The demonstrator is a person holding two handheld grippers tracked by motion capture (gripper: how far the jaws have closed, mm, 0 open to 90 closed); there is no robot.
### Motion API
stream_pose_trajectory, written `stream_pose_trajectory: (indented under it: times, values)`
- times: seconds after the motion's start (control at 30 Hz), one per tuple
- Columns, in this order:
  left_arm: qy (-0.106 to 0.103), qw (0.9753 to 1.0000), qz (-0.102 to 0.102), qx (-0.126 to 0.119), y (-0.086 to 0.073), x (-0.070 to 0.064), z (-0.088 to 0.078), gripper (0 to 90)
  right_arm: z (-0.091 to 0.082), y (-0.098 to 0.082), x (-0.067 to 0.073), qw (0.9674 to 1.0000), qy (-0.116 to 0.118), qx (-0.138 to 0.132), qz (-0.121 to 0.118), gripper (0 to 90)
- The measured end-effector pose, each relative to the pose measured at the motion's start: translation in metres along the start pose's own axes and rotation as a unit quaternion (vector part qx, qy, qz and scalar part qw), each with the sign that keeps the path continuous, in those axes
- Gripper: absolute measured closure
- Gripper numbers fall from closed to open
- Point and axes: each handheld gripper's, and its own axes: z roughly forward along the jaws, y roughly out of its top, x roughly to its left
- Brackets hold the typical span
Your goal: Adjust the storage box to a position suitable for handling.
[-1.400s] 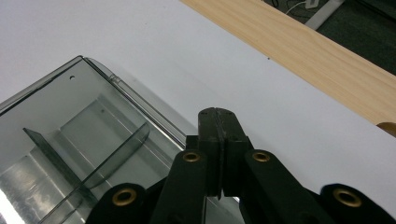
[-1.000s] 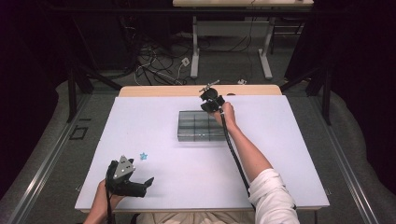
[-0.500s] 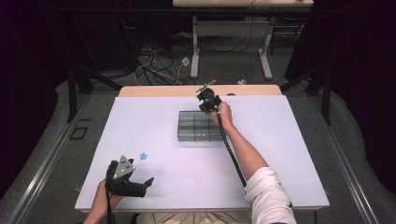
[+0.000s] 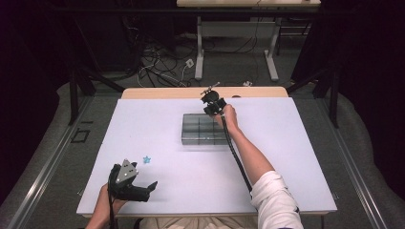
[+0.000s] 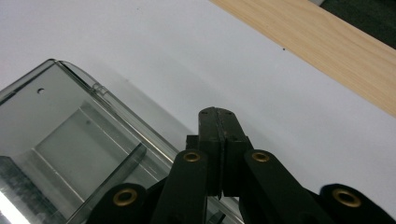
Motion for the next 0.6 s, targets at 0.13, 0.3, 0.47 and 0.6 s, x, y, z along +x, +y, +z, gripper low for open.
stream_pose_trajectory:
  times: [0.13, 0.3, 0.47, 0.6]
  values:
    - [0.002, 1.0, -0.001, -0.003, 0.0, 0.0, 0.0, 0.4, 0.004, -0.001, 0.001, 0.9998, 0.005, 0.016, -0.006, 90.0]
    - [0.001, 1.0, -0.001, -0.004, 0.0, 0.0, 0.0, 0.4, 0.004, -0.001, 0.004, 0.9995, 0.012, 0.028, 0.003, 90.0]
    - [0.001, 1.0, -0.002, -0.004, 0.0, 0.0, 0.0, 0.4, 0.002, -0.001, 0.006, 0.999, 0.024, 0.036, -0.007, 90.0]
    - [0.0, 1.0, -0.001, -0.004, -0.001, 0.0, 0.0, 0.4, 0.003, -0.002, 0.01, 0.9989, 0.031, 0.033, -0.016, 90.0]
